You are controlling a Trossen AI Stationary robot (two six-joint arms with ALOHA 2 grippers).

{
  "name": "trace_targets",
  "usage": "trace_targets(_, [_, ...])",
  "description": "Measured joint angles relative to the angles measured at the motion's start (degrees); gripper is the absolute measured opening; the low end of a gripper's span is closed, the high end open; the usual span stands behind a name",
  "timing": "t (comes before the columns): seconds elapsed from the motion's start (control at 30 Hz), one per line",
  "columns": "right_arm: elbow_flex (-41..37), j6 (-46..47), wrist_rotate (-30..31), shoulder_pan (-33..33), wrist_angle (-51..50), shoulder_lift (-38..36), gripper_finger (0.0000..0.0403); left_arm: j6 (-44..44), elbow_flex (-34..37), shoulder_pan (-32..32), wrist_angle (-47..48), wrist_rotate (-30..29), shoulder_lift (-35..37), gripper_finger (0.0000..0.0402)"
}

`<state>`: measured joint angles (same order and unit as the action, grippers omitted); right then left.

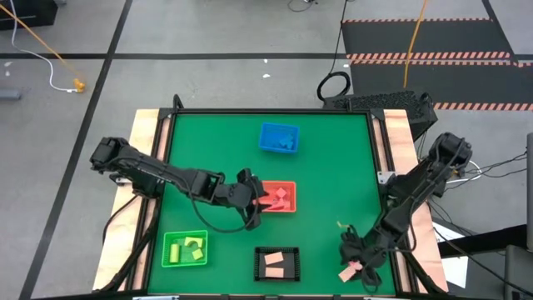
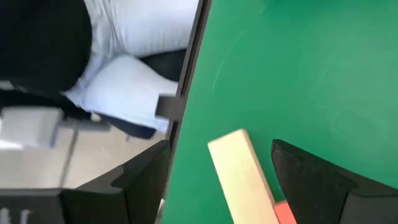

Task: Sort & place blocks by color
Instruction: Put the brown block into the black bin

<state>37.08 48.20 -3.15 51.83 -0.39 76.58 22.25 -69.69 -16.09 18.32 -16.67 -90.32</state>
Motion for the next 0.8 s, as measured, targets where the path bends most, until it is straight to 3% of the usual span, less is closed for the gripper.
trace_targets(0.3, [0.0, -6.9, 3.0, 3.5, -1.6, 1.1, 0.027, 4.8, 0.0, -2.2, -2.5, -1.1, 0.0, 0.0179])
trace_targets(0.67, [0.1, -2.2, 3.0, 4.2, -14.4, 0.1, 0.027, 10.6, 0.0, -5.5, -2.5, -4.5, 0.0, 0.0179])
trace_targets(0.8, [0.1, -3.8, 0.4, 6.2, -14.4, 0.0, 0.027, 12.2, 0.0, -6.8, -2.5, -5.1, 0.0, 0.0179])
